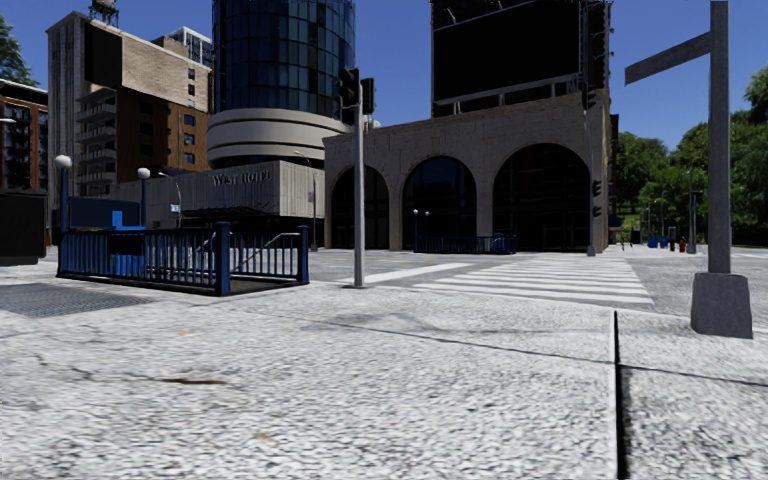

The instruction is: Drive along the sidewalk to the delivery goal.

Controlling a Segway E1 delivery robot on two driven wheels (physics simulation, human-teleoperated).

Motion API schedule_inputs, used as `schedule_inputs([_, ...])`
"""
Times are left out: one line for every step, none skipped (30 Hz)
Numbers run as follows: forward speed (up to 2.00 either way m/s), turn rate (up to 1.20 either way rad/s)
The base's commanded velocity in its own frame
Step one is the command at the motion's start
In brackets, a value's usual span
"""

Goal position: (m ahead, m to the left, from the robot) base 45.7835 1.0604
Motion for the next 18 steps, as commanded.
schedule_inputs([2.00, 0.19])
schedule_inputs([2.00, 0.04])
schedule_inputs([2.00, 0.00])
schedule_inputs([2.00, 0.00])
schedule_inputs([2.00, 0.00])
schedule_inputs([2.00, 0.00])
schedule_inputs([2.00, 0.00])
schedule_inputs([2.00, 0.00])
schedule_inputs([2.00, 0.00])
schedule_inputs([2.00, 0.00])
schedule_inputs([2.00, -1.15])
schedule_inputs([2.00, -1.17])
schedule_inputs([2.00, -1.17])
schedule_inputs([2.00, -1.17])
schedule_inputs([2.00, -1.17])
schedule_inputs([2.00, -1.17])
schedule_inputs([2.00, -1.17])
schedule_inputs([2.00, -1.17])
